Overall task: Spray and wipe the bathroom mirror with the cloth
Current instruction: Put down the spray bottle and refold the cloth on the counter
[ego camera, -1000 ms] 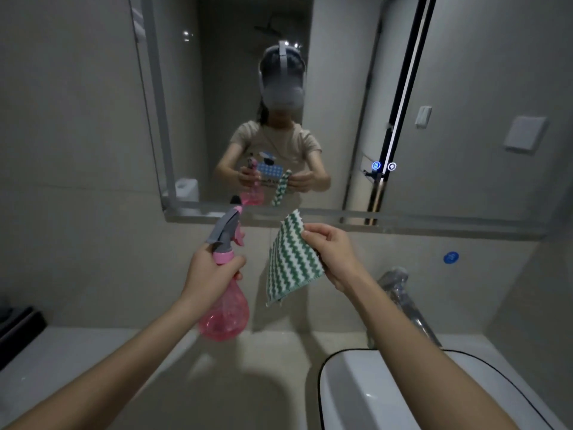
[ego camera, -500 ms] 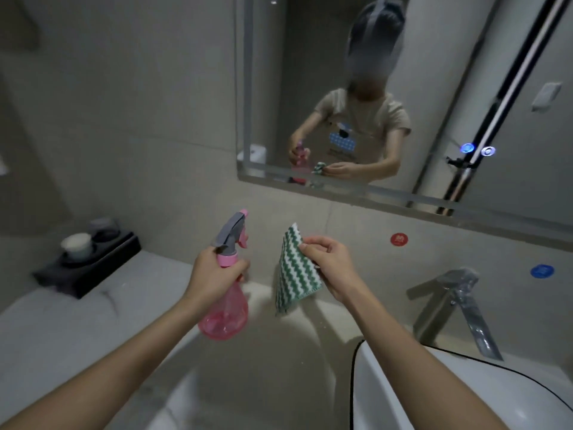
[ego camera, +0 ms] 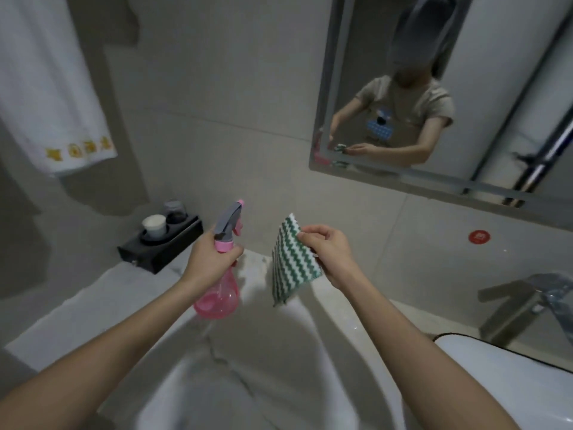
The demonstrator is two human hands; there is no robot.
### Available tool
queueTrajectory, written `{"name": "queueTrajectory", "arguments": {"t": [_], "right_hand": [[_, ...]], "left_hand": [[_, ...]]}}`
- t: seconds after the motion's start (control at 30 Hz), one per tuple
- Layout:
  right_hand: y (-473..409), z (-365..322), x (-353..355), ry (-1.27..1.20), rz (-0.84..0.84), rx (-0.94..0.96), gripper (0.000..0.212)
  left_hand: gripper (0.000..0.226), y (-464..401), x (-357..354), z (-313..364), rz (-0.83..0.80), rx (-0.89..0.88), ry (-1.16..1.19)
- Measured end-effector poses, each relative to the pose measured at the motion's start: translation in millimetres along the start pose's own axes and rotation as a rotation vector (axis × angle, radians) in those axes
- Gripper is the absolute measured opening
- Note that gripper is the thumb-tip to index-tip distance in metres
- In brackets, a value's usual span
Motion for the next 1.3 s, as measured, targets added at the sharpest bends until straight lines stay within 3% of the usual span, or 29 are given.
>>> {"name": "queueTrajectory", "arguments": {"t": [0.13,0.47,0.77,0.9,1.07,1.2,1.3], "right_hand": [[5,9,-21,-0.002,0.109,-0.055,0.011],[36,56,-81,-0.014,0.219,-0.161,0.01],[35,64,-119,-0.032,0.155,-0.145,0.011],[26,77,-151,-0.045,0.09,-0.164,0.015],[19,90,-205,-0.07,-0.032,-0.195,0.014],[11,101,-252,-0.057,-0.106,-0.218,0.009],[1,111,-282,-0.013,-0.138,-0.216,0.006]], "left_hand": [[0.02,-19,11,-21,-0.129,0.003,0.06],[0.018,-40,20,-70,-0.259,0.018,0.023],[0.015,-37,50,-91,-0.201,-0.009,-0.035],[0.053,-41,76,-111,-0.11,-0.046,-0.005],[0.072,-46,124,-147,-0.043,-0.19,-0.028],[0.073,-60,167,-179,0.035,-0.169,-0.1],[0.048,-75,194,-205,0.111,-0.111,-0.132]]}}
Point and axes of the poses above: each hand's wrist, its own y-axis away from the middle knuckle, its own x-axis out of the back of the hand, z = x × y, the point moved 4 cm from there along -y, towards the middle knuckle, and after that the axes turned 9 degrees about x, right-handed, at the moved point
